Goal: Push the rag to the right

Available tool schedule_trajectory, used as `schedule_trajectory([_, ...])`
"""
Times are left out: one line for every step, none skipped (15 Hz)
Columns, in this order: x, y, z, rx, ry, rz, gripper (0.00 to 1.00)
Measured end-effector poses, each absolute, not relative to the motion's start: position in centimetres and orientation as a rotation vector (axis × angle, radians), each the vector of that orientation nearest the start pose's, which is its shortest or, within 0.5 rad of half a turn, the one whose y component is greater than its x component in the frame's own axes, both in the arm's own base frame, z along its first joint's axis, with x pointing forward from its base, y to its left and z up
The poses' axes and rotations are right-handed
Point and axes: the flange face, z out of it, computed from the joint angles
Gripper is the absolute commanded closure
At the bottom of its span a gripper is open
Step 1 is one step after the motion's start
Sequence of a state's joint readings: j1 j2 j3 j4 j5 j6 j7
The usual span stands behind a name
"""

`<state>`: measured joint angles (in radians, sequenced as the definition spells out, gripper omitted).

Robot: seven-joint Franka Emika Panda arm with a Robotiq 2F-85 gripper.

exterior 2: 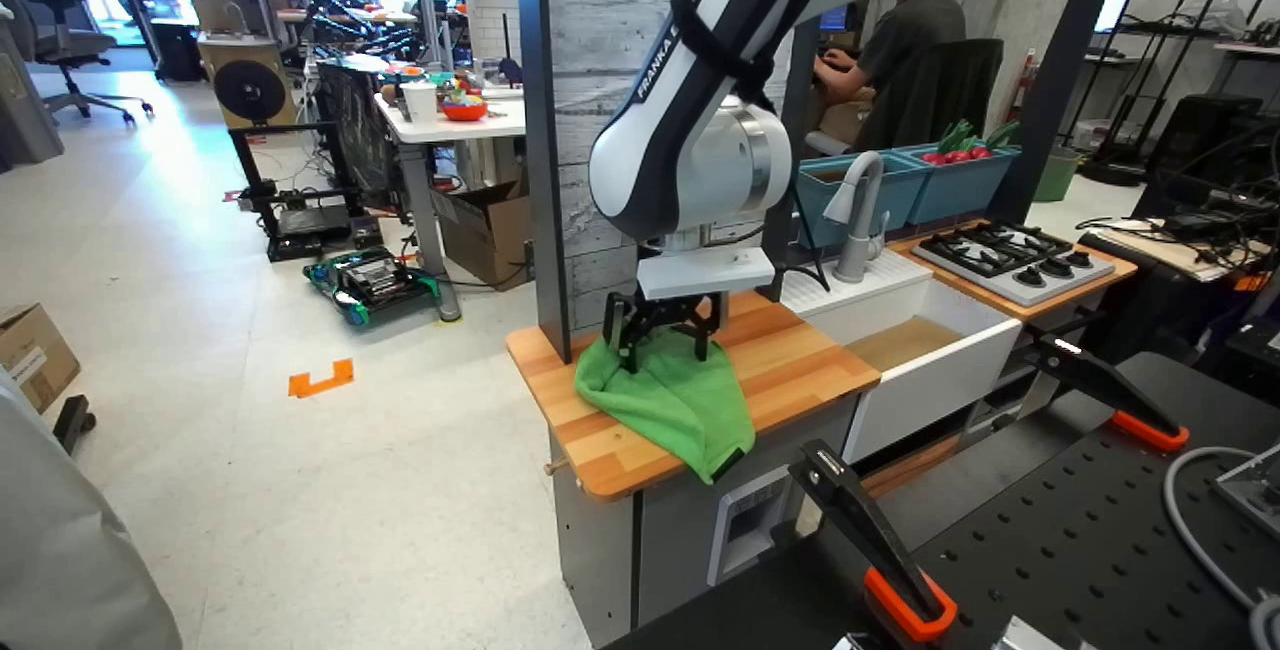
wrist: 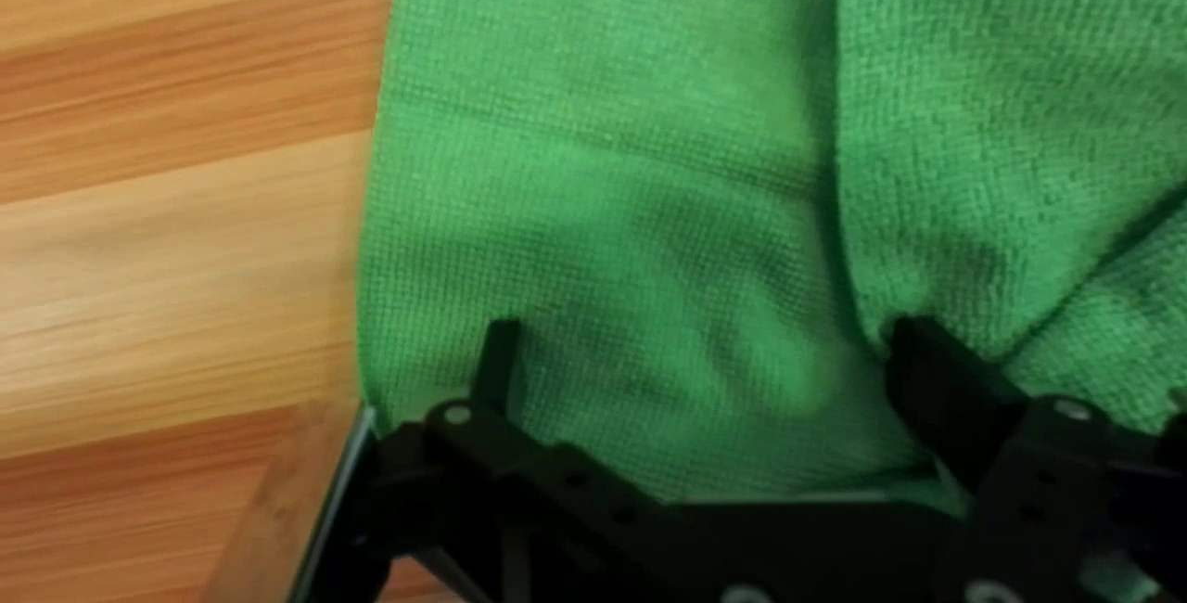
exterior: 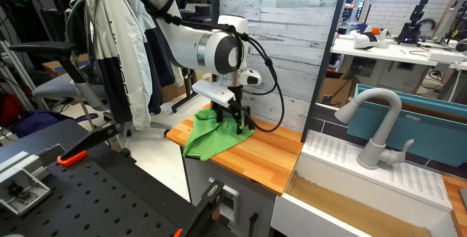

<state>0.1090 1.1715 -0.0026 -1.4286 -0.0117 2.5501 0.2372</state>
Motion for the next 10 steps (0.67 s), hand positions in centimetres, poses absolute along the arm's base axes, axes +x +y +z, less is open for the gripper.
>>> schedule_trajectory([67.3, 7.1, -1.8, -3.154, 0.190, 0.077, 0.00])
schedule_trajectory([67.5, 7.0, -1.8, -3.157, 0.193, 0.078, 0.00])
schedule_trajectory([67.7, 6.8, -1.9, -3.159, 0.195, 0.075, 0.00])
schedule_trajectory([67.9, 6.6, -1.9, -3.163, 0.198, 0.069, 0.00])
schedule_trajectory([68.1, 6.3, -2.0, -3.166, 0.203, 0.062, 0.00])
schedule_trajectory([68.3, 6.0, -2.0, -3.170, 0.207, 0.056, 0.00])
schedule_trajectory([68.5, 5.6, -2.0, -3.173, 0.212, 0.049, 0.00])
schedule_trajectory([68.7, 5.3, -2.0, -3.176, 0.217, 0.043, 0.00])
schedule_trajectory([68.8, 4.9, -2.1, -3.180, 0.223, 0.037, 0.00])
schedule_trajectory([69.0, 4.5, -2.2, -3.183, 0.228, 0.032, 0.00])
